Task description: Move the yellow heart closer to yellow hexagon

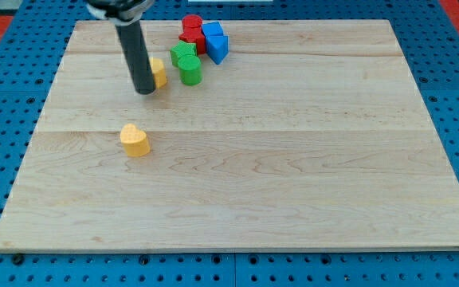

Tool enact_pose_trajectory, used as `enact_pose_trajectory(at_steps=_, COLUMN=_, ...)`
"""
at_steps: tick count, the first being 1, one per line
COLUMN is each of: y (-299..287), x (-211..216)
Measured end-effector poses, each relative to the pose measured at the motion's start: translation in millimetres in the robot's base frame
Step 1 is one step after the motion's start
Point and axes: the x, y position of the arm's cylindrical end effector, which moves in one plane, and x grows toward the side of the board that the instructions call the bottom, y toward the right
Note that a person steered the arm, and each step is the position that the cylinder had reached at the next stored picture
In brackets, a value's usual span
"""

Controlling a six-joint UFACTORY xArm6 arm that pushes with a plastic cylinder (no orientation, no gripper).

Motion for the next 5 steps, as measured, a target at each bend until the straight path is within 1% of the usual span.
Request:
enact_pose_trajectory(at_steps=1, y=38.7, x=23.1)
enact_pose_trajectory(at_steps=2, y=47.4, x=105.8)
enact_pose_trajectory(at_steps=3, y=38.3, x=136.4)
enact_pose_trajectory(at_steps=4, y=-35.6, x=112.6)
enact_pose_trajectory(at_steps=5, y=-28.4, x=154.5)
